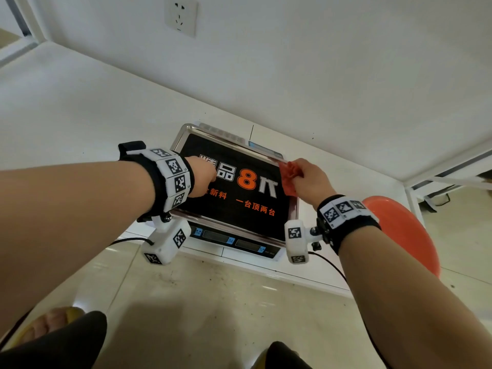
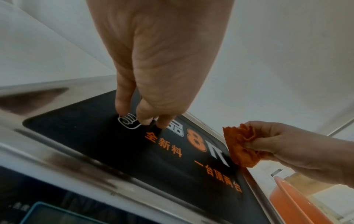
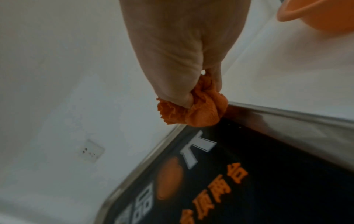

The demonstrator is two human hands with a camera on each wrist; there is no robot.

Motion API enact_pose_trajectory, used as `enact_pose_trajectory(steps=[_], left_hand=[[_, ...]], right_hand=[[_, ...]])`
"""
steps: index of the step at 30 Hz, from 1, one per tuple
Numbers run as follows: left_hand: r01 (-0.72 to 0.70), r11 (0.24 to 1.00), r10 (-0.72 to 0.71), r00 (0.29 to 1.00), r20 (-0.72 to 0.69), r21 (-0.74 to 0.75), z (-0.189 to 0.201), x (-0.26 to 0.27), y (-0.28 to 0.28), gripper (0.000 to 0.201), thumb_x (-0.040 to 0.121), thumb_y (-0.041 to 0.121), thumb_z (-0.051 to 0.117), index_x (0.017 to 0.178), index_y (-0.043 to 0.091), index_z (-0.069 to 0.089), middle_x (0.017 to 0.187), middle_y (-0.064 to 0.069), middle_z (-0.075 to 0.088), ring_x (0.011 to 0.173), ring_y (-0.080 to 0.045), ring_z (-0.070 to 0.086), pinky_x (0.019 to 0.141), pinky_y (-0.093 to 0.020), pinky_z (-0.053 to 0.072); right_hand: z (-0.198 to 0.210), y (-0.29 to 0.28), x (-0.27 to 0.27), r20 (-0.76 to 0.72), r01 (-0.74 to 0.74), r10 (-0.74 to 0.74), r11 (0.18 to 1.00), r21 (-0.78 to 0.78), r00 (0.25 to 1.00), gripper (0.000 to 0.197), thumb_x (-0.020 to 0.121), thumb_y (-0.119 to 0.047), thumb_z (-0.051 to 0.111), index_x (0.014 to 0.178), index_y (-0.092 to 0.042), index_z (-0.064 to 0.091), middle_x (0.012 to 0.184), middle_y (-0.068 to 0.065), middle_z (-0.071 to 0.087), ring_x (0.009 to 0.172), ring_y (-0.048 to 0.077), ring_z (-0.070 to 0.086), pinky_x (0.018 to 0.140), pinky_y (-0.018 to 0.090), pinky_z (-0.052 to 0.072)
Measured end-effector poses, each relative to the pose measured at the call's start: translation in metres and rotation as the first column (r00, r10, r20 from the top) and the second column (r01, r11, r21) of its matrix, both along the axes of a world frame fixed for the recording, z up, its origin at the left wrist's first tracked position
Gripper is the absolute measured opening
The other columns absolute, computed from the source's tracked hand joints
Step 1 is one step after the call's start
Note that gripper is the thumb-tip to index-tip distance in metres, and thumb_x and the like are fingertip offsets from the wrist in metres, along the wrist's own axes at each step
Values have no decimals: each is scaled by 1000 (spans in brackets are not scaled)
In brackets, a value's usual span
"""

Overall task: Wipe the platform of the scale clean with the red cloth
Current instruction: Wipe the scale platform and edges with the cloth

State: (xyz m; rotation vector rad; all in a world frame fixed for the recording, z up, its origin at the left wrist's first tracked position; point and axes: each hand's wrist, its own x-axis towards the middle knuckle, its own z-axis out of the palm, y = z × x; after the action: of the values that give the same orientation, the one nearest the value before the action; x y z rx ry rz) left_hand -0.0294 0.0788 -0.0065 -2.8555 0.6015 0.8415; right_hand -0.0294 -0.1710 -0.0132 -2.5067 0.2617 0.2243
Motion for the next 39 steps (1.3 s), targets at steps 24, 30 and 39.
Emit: enact_pose_trajectory(steps=[24,30,39], left_hand=[[151,969,-156,988,9,193,-8,-2,-6,46,94,16,47,140,16,44,149,-5,39,125,-26,50,86,-27,46],[162,965,-172,985,31,206,-9,-3,-8,46,93,16,49,139,14,45,147,-6,39,124,-26,50,86,-28,47],[184,959,-195,980,30,215,-10,-3,-5,41,92,16,48,134,13,49,142,-6,43,121,-27,51,75,-27,41]], right_hand=[[21,8,-41,-331,-151,140,989,-8,933,28,90,12,44,108,-5,59,73,-7,62,47,1,60,45,17,49],[10,20,-47,-580,-239,190,971,-8,792,17,94,-5,54,95,-20,62,89,9,67,71,21,66,71,37,58],[10,8,-38,-248,70,-33,987,142,968,28,89,10,50,108,-10,58,80,10,62,52,16,58,42,22,47]])
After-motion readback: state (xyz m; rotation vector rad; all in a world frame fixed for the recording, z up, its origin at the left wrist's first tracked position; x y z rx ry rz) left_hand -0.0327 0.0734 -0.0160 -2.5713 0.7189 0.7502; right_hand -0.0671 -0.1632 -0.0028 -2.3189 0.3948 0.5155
